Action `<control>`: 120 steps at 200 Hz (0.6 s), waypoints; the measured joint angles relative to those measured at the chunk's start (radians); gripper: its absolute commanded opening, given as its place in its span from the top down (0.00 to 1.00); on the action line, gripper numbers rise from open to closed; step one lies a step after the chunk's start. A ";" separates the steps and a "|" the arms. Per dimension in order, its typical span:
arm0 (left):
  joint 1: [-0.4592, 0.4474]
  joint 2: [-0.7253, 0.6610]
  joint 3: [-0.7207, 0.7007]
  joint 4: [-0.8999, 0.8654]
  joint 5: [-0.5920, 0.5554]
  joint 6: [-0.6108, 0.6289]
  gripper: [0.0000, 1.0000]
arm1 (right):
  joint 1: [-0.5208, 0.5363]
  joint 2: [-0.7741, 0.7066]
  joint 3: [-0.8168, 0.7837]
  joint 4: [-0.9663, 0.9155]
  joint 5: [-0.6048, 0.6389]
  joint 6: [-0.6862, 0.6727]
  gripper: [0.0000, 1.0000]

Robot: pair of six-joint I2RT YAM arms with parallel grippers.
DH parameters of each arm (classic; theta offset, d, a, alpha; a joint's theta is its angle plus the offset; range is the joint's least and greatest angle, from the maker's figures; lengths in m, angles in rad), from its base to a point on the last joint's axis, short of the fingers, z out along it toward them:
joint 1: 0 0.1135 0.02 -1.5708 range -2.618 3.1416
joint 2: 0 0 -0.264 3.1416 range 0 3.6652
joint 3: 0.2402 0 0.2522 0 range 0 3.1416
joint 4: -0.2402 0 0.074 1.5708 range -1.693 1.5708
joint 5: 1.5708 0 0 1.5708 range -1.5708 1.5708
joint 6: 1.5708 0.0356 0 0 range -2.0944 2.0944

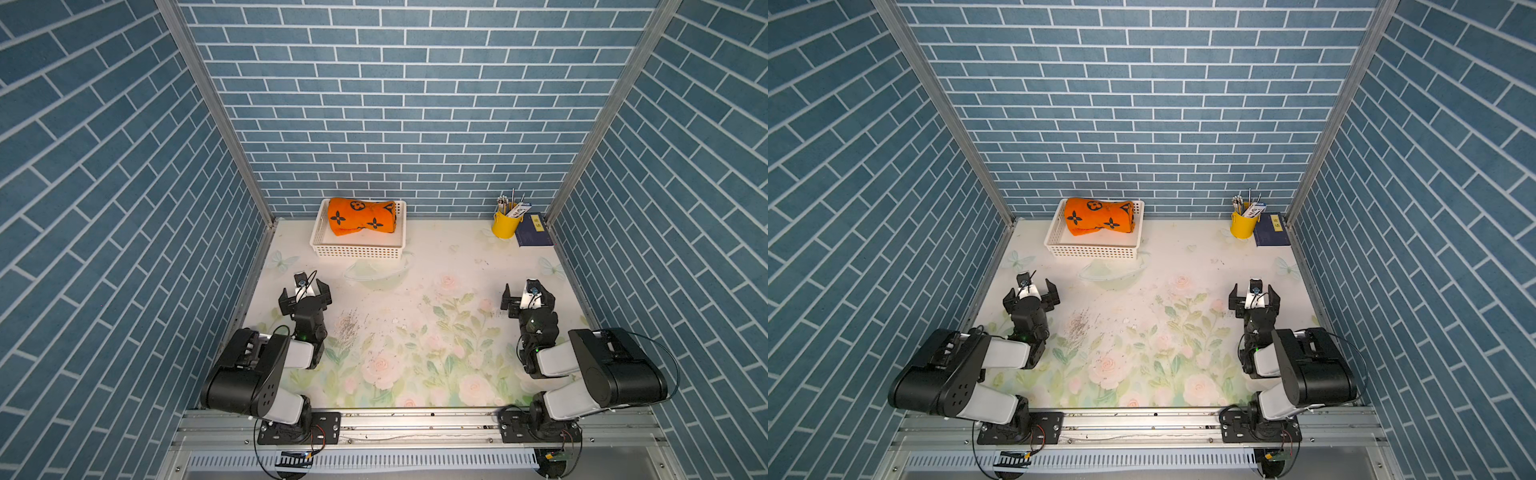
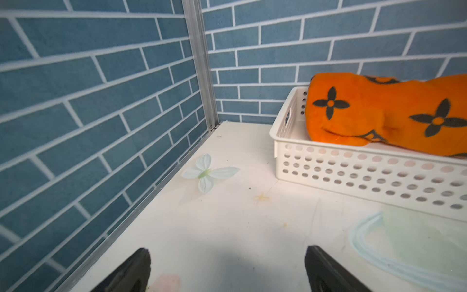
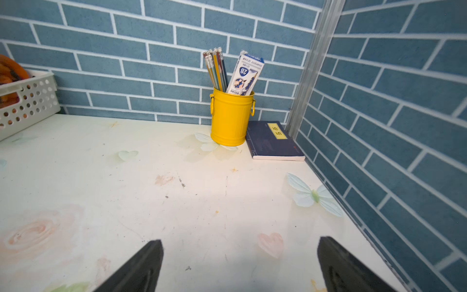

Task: Roll up the pillowcase
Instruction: Reset both arms

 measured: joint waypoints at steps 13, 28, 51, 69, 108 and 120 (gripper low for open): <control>0.041 0.011 -0.010 0.053 0.074 -0.003 0.00 | -0.017 0.008 0.029 -0.020 -0.040 0.000 0.00; 0.061 0.023 -0.023 0.078 0.127 -0.006 0.00 | -0.027 0.009 0.056 -0.037 -0.068 0.003 0.00; 0.063 0.033 -0.030 0.107 0.181 -0.007 0.00 | -0.033 0.009 0.065 -0.048 -0.090 0.004 0.00; 0.063 0.034 -0.031 0.120 0.201 -0.007 0.00 | -0.033 0.010 0.065 -0.060 -0.100 0.004 0.00; 0.063 0.034 -0.031 0.129 0.219 -0.007 0.00 | -0.033 0.010 0.065 -0.064 -0.109 0.004 0.00; 0.063 0.034 -0.031 0.129 0.222 -0.007 0.00 | -0.033 0.010 0.065 -0.067 -0.111 0.004 0.00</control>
